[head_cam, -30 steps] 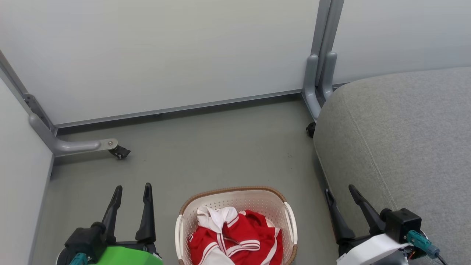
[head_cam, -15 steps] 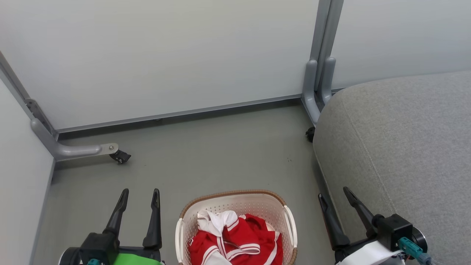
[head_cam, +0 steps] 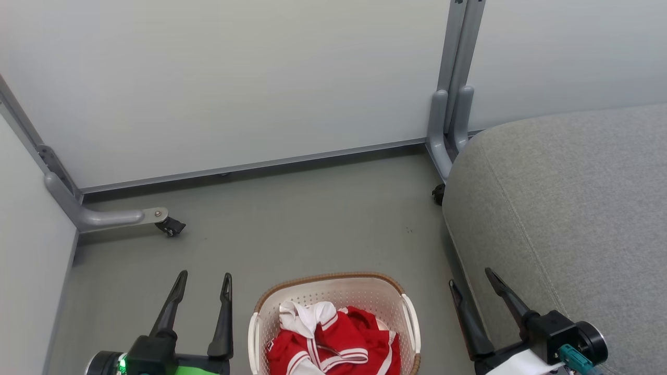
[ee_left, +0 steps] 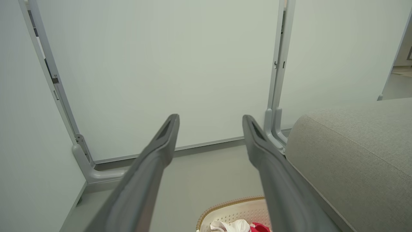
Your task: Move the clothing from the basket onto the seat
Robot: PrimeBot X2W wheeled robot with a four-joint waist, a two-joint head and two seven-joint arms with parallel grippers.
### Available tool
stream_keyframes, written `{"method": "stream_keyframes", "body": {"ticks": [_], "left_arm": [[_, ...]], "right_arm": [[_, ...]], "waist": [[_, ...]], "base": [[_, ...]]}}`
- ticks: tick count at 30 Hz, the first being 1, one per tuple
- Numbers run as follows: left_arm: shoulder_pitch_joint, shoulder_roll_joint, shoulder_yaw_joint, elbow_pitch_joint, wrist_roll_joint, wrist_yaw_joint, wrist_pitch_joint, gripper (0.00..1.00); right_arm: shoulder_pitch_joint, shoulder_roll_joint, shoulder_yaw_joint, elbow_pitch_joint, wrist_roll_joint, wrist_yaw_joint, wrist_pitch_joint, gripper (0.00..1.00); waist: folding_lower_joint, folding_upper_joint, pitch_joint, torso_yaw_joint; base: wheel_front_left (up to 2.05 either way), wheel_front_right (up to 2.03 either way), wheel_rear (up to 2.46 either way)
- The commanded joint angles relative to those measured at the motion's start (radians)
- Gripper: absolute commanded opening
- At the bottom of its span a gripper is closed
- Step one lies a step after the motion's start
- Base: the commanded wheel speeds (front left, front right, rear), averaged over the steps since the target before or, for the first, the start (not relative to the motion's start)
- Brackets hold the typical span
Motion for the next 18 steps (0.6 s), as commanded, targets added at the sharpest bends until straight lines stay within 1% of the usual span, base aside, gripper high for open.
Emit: {"method": "stream_keyframes", "body": {"ticks": [1,18], "left_arm": [[0.015,0.007,-0.001,-0.004,0.010,0.000,-0.004,1.00],[0.007,0.006,-0.002,0.021,0.002,0.010,-0.004,1.00]], "right_arm": [[0.016,-0.006,-0.002,-0.003,-0.005,0.000,-0.005,1.00],[0.007,-0.006,-0.004,0.009,-0.007,0.000,-0.005,1.00]], "waist": [[0.0000,-0.0001,0.000,0.000],[0.0000,-0.0001,0.018,-0.007]], "base": [[0.00,0.00,0.00],[0.00,0.00,0.00]]}}
